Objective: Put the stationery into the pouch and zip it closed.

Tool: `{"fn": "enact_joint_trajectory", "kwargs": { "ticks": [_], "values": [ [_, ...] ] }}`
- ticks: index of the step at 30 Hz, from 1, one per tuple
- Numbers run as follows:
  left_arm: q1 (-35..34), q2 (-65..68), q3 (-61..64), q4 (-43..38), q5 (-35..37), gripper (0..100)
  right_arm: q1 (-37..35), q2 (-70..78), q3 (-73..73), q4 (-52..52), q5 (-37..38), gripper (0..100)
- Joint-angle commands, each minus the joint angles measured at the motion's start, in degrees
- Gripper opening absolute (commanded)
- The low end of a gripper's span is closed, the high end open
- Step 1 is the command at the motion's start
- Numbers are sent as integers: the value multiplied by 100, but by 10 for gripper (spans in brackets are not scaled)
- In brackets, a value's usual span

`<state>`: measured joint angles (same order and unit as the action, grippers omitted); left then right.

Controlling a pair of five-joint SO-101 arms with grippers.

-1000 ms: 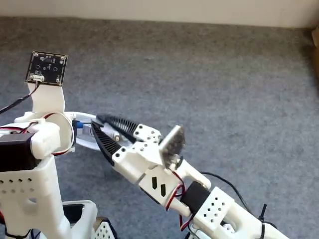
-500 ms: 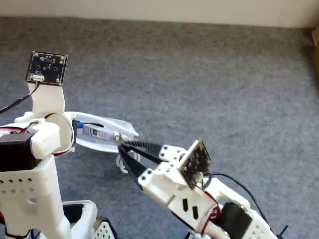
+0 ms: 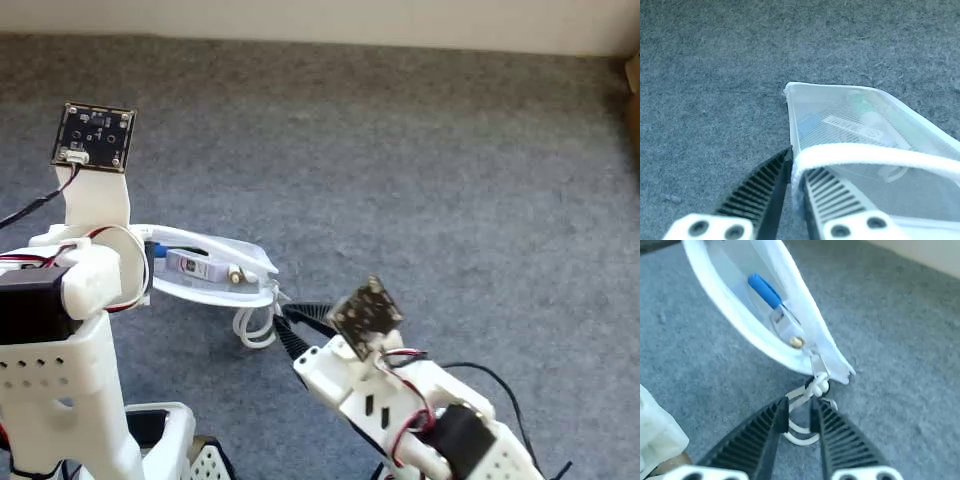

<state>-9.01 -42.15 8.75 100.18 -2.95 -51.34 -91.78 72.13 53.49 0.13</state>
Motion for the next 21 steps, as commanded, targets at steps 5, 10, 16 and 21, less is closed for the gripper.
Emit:
{"fn": "enact_joint_trajectory", "kwargs": {
  "ticks": [5,10,16,21],
  "values": [
    [127,66,215,-9,62,7,57,-84,901,-1191,-651,209],
    [127,66,207,-9,62,7,13,-40,1077,-2009,-651,209],
    [127,66,207,-9,62,7,-198,-40,1657,-2993,-651,209],
    [127,66,207,-9,62,7,-180,-40,2018,-3495,-651,209]
  ]
}}
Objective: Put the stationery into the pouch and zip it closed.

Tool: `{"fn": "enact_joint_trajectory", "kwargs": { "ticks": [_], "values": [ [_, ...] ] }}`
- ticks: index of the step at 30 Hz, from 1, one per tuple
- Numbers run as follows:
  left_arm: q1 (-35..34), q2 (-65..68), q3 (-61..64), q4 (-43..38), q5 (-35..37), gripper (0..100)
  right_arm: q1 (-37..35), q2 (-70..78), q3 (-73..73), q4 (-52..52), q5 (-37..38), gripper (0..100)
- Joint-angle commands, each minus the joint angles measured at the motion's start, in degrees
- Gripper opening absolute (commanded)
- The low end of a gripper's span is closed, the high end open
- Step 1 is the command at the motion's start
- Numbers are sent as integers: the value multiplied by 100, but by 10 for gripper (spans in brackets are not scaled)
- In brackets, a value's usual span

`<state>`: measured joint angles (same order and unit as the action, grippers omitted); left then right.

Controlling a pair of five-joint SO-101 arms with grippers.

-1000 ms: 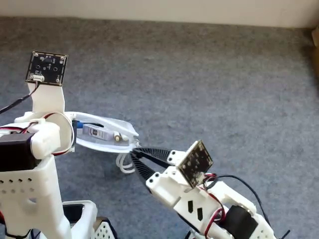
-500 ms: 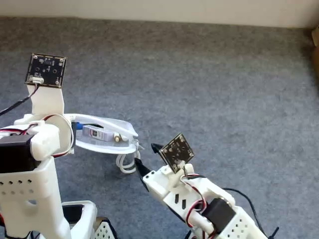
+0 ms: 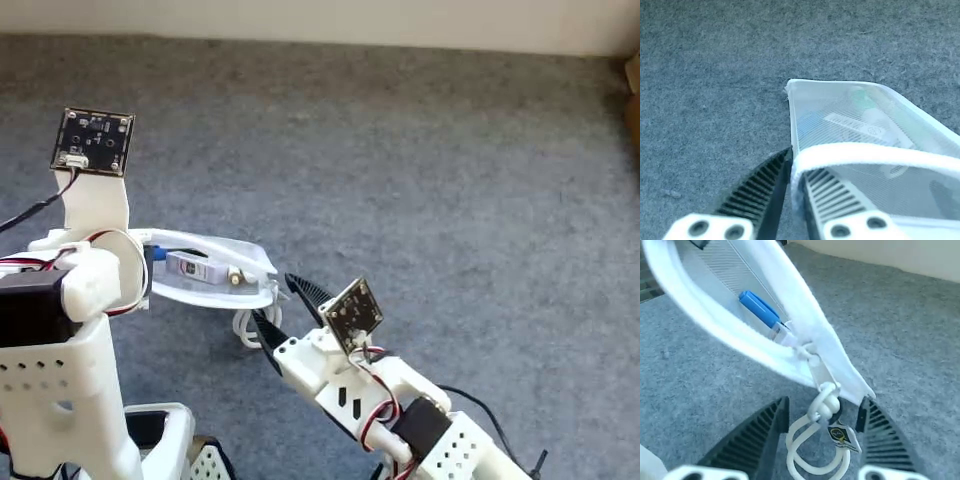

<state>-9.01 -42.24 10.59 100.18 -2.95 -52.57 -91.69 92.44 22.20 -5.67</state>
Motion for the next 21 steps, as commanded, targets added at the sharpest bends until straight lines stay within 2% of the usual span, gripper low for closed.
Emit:
{"fn": "enact_joint_trajectory", "kwargs": {
  "ticks": [1,9,15,21],
  "values": [
    [127,75,13,-9,62,7,-40,-48,-4,-426,-70,209],
    [127,75,13,-9,62,7,-31,-40,22,-796,-70,208],
    [127,75,4,-9,62,7,-31,-40,22,-796,-70,90],
    [127,75,4,-9,62,7,-31,-57,259,-769,-53,78]
  ]
}}
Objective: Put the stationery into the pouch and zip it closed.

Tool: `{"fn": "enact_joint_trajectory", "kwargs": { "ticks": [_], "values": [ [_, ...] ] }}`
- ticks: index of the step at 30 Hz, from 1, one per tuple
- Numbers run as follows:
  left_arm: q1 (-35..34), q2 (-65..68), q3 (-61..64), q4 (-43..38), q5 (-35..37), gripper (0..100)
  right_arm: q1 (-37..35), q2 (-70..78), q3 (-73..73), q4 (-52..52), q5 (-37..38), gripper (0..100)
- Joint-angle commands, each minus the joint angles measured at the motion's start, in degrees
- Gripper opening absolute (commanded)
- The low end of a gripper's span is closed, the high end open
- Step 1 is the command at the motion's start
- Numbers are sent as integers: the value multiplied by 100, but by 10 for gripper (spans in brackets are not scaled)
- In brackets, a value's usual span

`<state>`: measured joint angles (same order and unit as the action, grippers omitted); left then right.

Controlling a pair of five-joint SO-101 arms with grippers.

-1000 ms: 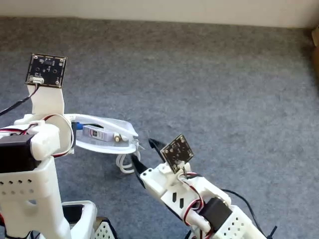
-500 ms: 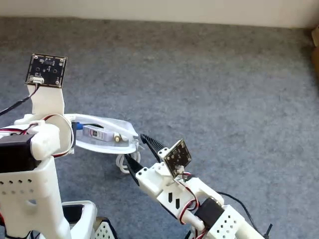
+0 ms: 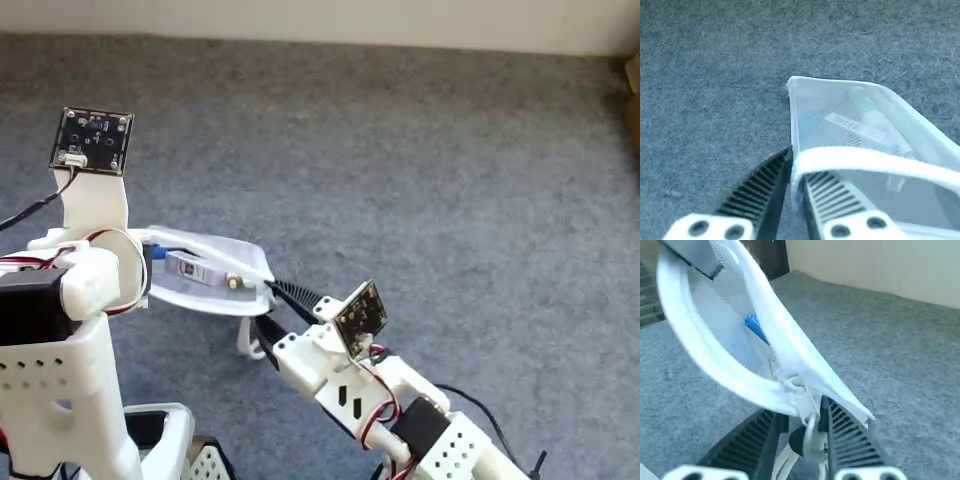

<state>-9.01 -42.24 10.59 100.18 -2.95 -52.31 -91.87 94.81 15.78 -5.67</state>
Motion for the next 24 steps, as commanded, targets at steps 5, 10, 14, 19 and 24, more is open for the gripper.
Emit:
{"fn": "enact_joint_trajectory", "kwargs": {
  "ticks": [5,10,14,19,24],
  "values": [
    [127,75,4,-9,62,7,-66,-75,66,391,-53,79],
    [119,75,4,-9,62,7,-66,-84,66,1086,-62,91],
    [119,75,4,-9,62,7,-66,-84,84,1095,-44,57],
    [101,75,13,-9,62,7,-66,-84,57,1095,-26,5],
    [92,75,-4,-18,53,7,-75,-84,-268,1596,-26,5]
  ]
}}
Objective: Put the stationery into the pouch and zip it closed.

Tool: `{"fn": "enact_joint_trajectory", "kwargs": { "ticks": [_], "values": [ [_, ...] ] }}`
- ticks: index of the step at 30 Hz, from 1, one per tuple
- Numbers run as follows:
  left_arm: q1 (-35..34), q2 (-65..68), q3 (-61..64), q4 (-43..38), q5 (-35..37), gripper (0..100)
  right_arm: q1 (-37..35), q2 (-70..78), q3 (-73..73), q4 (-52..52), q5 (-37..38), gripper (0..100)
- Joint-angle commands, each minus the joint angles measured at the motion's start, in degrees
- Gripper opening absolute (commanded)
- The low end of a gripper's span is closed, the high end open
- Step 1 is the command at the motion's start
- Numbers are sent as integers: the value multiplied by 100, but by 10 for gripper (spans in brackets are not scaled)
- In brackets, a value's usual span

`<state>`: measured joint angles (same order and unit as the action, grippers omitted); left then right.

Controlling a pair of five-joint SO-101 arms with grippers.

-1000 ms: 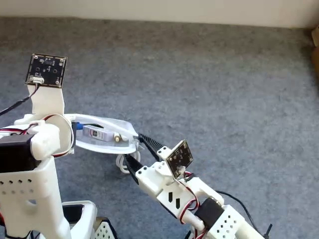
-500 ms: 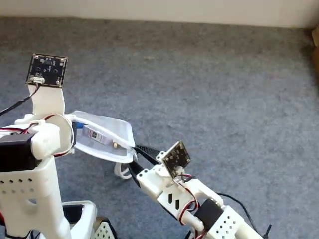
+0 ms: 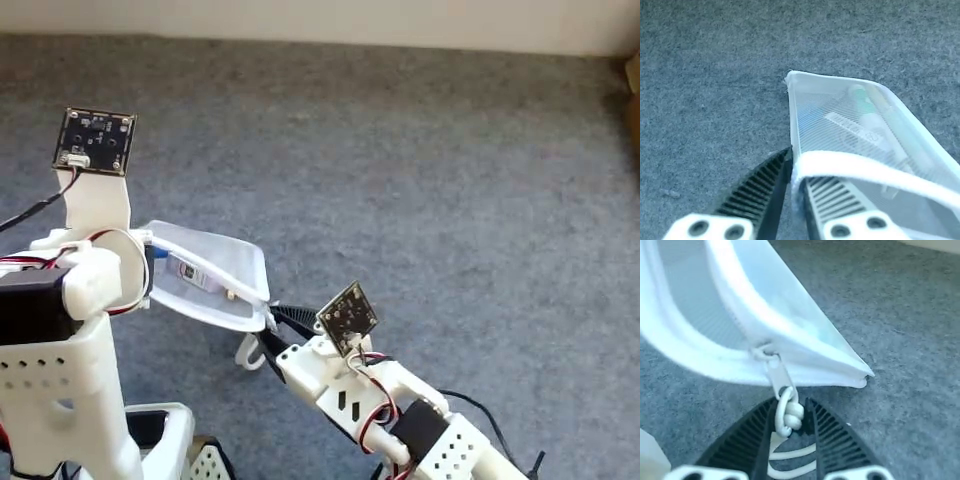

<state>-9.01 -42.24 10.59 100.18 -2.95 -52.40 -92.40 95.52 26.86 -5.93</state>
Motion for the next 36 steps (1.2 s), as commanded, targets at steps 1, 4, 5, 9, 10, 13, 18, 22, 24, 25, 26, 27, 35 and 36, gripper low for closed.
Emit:
{"fn": "enact_joint_trajectory", "kwargs": {
  "ticks": [1,4,5,9,10,13,18,22,24,25,26,27,35,36],
  "values": [
    [92,75,-13,-53,53,7,-75,-31,-593,848,0,5],
    [92,75,-13,-325,26,8,-84,-31,-1446,1938,18,5],
    [110,75,-13,-413,26,8,-84,-31,-1648,2237,123,5],
    [312,75,-13,-598,26,109,-48,-31,-2149,2914,721,5],
    [435,75,-13,-624,26,159,-4,-31,-2185,2967,800,5],
    [796,110,-4,-738,18,249,66,-31,-2202,3222,897,5],
    [1270,119,40,-1380,9,245,84,-31,-2730,4048,1275,5],
    [1851,127,57,-1881,-316,245,295,-31,-3231,4549,1327,5],
    [2149,127,57,-2084,-475,245,391,-31,-3486,4813,1327,5],
    [2281,127,57,-2207,-519,245,400,-31,-3582,4927,1327,5],
    [2404,127,57,-2321,-554,245,400,-31,-3653,5024,1327,5],
    [2501,136,57,-2426,-598,245,409,-31,-3705,5095,1327,5],
    [3345,1015,-22,-2629,-1002,247,418,-40,-3793,5332,1327,5],
    [3415,1112,-92,-2629,-1002,248,418,-40,-3785,5332,1327,5]
  ]
}}
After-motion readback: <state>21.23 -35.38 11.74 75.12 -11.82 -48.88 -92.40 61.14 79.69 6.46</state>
